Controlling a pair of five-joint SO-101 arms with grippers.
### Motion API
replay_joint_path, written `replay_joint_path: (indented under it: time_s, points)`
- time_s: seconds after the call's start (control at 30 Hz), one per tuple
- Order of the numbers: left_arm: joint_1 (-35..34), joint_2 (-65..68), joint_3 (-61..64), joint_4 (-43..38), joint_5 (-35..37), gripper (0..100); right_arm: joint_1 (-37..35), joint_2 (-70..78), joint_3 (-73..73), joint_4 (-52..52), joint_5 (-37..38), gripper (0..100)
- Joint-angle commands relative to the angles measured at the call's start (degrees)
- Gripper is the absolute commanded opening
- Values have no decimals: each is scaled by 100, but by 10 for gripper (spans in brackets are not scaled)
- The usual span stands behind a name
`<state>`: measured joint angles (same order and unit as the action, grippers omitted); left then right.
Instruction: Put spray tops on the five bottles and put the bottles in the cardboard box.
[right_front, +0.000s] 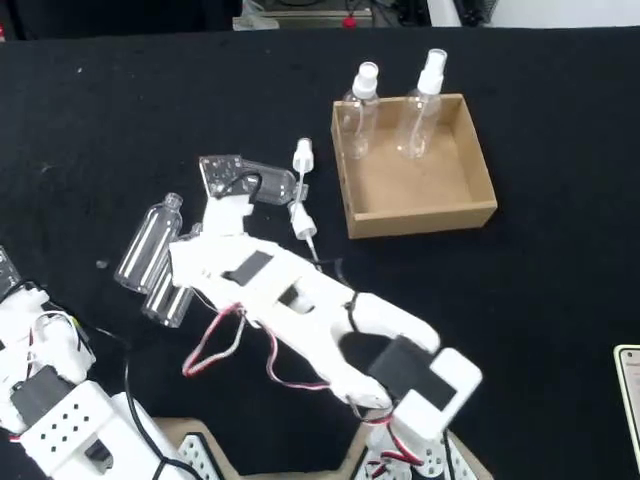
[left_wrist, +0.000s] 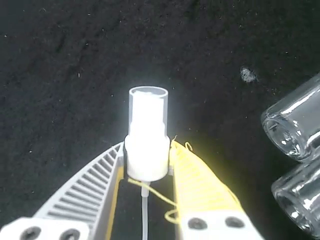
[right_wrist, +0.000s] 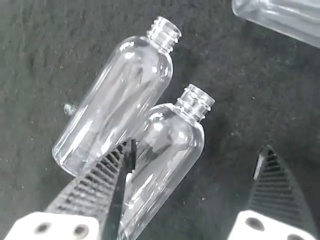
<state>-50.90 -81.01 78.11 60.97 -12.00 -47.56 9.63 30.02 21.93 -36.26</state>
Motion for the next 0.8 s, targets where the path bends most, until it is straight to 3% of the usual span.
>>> replay_joint_path:
  time_s: [0.0,0.2,0.4,0.63,0.77]
  points:
    - [31,-62,-57,-132,35,75,0,92,-277,686,-35,347]
    - [66,-53,-40,-132,35,76,0,92,-479,1292,18,332]
    - [66,-53,4,-132,35,76,18,127,-716,1653,527,161]
    - [66,-53,13,-132,35,76,176,66,-804,2119,589,154]
    - [66,-53,13,-132,35,76,440,-189,-866,2585,1169,152]
